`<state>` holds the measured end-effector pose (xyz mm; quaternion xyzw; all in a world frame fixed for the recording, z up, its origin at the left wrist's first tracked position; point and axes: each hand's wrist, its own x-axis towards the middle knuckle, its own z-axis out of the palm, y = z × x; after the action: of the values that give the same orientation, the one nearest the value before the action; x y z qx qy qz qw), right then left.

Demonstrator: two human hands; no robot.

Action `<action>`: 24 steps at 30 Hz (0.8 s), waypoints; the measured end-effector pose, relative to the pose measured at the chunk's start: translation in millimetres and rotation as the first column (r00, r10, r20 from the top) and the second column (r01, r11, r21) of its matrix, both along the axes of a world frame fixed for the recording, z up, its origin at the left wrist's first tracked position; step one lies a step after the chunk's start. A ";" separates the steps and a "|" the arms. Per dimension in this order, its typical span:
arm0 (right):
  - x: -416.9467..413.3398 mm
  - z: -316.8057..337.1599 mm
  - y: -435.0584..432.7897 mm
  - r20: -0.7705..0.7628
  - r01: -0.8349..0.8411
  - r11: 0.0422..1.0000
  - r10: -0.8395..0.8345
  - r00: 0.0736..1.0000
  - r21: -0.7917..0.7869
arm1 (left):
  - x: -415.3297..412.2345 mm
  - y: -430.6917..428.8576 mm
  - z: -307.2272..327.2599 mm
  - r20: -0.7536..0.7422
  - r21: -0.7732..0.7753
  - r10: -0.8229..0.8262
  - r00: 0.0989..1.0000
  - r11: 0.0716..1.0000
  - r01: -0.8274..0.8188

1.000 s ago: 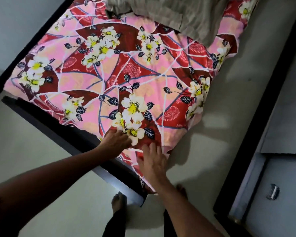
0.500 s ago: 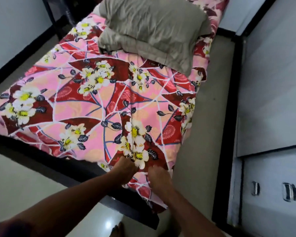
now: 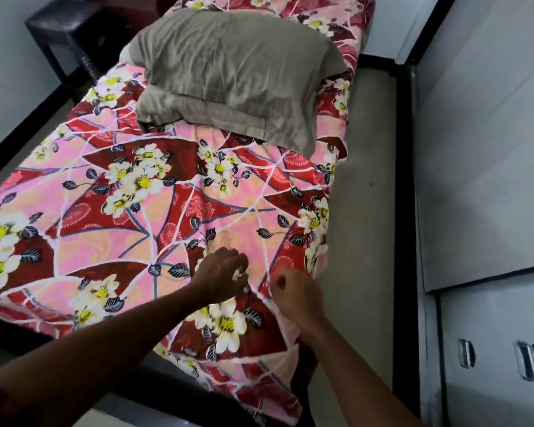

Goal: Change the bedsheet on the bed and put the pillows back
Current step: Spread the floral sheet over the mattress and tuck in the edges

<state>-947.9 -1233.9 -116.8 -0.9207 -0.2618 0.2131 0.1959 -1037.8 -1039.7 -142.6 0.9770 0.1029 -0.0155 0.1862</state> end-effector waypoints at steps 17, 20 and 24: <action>340.9 -114.8 87.5 -0.543 0.684 0.714 -0.518 0.661 0.152 | 285.5 2.2 -38.9 -0.052 0.102 0.168 0.984 0.982 -0.162; 342.0 -134.6 87.6 -0.562 0.680 0.709 -0.489 0.667 0.190 | 283.5 -2.1 -53.0 -0.091 0.077 0.155 0.984 0.986 -0.148; 344.2 -139.2 69.5 -0.306 0.536 0.829 -0.475 0.825 0.158 | 283.7 -6.3 -61.2 -0.101 0.083 0.158 0.982 0.985 -0.150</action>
<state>-603.7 -1164.5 -256.0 -0.8919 -0.0030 0.2361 0.3858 -754.1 -1046.0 -203.8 0.9702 0.1884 -0.0497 0.1443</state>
